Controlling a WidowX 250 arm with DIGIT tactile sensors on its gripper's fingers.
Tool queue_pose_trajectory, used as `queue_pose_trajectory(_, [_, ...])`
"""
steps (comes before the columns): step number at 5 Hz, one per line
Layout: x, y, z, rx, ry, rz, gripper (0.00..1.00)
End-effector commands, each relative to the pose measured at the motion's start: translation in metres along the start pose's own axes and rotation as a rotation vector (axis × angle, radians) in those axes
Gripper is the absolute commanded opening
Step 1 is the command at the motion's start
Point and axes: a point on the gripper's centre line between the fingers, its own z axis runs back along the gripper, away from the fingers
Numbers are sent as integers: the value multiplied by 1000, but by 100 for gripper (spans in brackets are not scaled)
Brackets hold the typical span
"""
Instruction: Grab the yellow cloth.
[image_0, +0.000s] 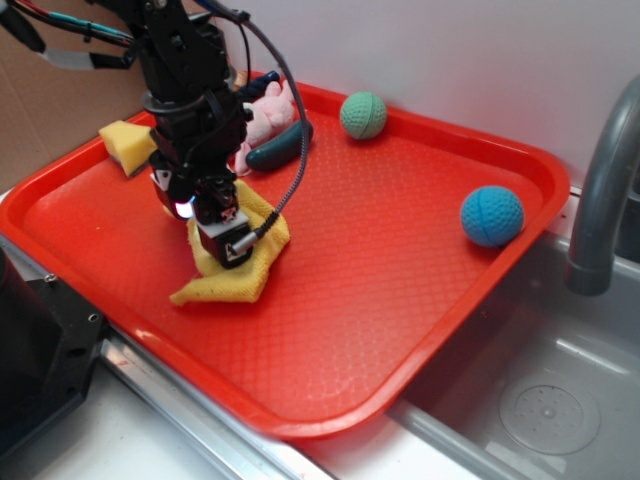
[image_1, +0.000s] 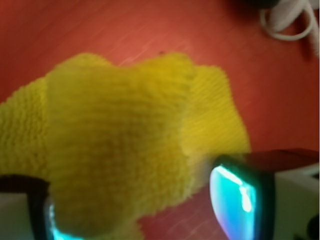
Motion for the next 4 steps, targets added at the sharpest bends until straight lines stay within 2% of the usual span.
queue_pose_trajectory(1, [4, -16, 3, 15, -26, -30, 0])
queue_pose_trajectory(2, [6, -19, 8, 25, -38, -39, 0])
queue_pose_trajectory(3, [-2, -13, 58, 12, -78, -15, 0])
queue_pose_trajectory(4, [-22, -4, 107, 18, -126, 33, 0])
